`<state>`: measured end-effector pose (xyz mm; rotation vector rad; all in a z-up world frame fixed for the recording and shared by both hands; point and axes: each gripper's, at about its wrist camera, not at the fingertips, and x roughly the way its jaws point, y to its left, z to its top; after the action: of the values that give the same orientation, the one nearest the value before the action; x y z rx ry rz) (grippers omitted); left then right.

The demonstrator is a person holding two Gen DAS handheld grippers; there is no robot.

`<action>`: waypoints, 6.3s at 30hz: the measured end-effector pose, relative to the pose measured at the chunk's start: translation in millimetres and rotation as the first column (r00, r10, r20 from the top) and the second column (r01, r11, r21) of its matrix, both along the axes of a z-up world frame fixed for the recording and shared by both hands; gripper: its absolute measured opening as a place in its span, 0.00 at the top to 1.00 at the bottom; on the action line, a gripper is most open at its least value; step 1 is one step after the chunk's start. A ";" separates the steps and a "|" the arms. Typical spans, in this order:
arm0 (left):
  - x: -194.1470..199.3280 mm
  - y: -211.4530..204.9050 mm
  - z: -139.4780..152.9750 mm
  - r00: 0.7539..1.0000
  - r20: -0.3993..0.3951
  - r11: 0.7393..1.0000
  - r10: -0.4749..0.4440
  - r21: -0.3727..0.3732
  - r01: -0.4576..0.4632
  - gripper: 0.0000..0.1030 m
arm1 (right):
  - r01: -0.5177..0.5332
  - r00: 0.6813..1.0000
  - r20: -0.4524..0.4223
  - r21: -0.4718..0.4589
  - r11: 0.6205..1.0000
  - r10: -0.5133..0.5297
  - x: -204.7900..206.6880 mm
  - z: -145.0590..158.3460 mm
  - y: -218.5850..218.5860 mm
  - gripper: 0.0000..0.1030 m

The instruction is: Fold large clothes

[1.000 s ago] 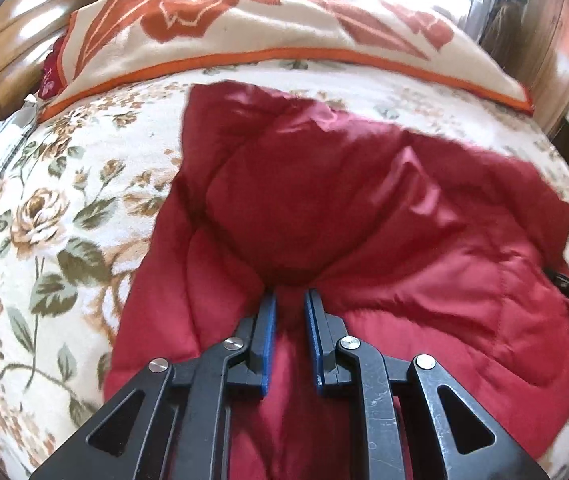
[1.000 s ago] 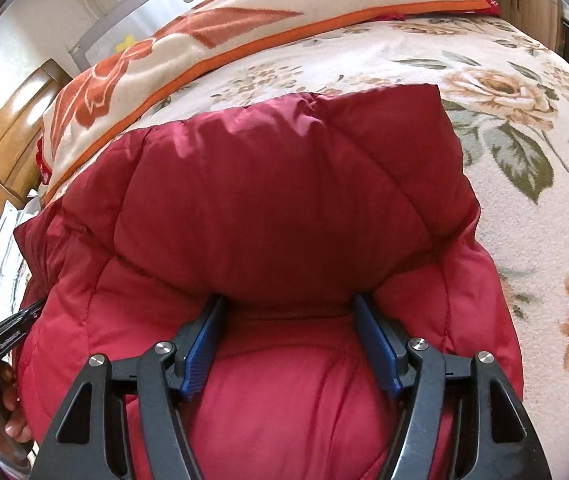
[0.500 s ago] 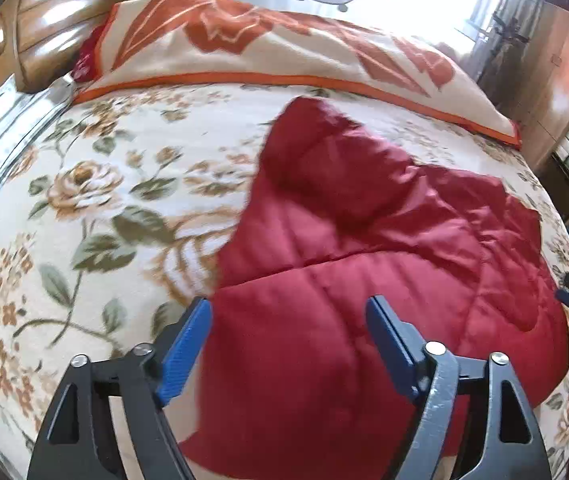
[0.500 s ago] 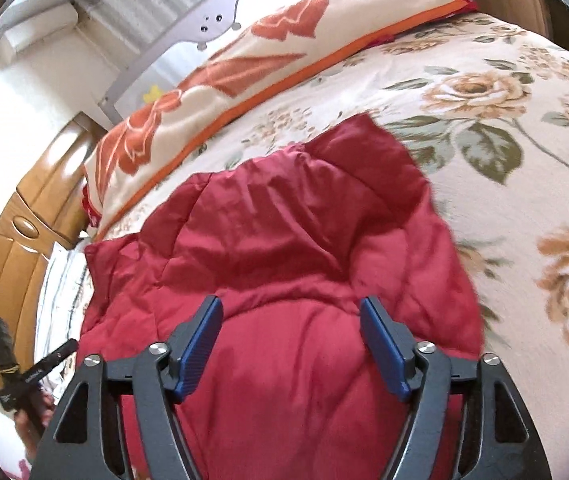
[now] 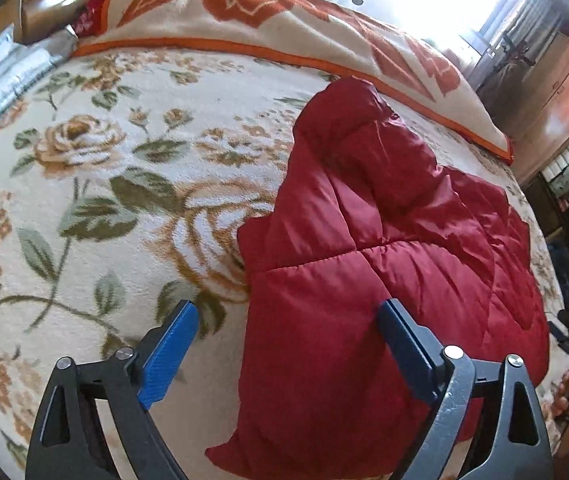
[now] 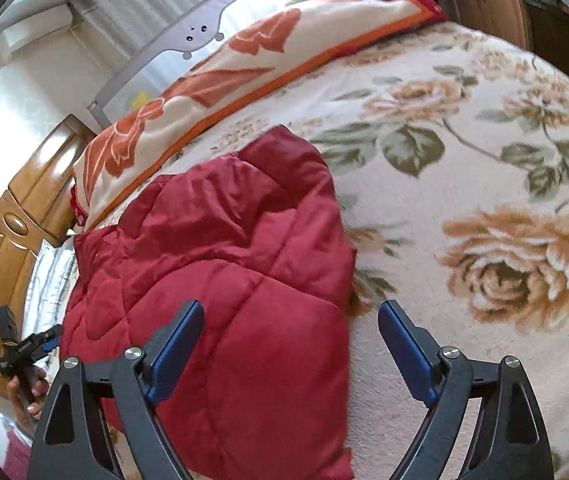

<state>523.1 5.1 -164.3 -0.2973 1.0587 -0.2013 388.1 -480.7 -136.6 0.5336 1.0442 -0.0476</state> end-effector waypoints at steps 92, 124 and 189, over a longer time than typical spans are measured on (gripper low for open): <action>-292.2 62.7 9.0 0.992 0.029 0.975 -0.119 -0.187 0.122 0.53 | -0.073 0.994 -0.058 0.315 0.946 0.096 -209.3 -12.0 54.3 0.47; -328.9 58.9 84.6 0.992 0.123 0.994 0.042 0.092 -0.053 0.23 | -0.046 0.983 -0.175 0.056 0.997 0.055 -230.9 15.1 79.8 0.29; -147.6 11.2 -9.2 0.972 -0.183 0.985 0.145 0.116 -0.125 0.14 | -0.051 0.985 -0.169 -0.105 0.993 0.033 -118.1 -17.7 120.0 0.26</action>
<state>375.5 16.3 -173.5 -0.2981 1.2293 0.0051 270.0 -360.7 -154.3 0.4129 1.2092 -0.1131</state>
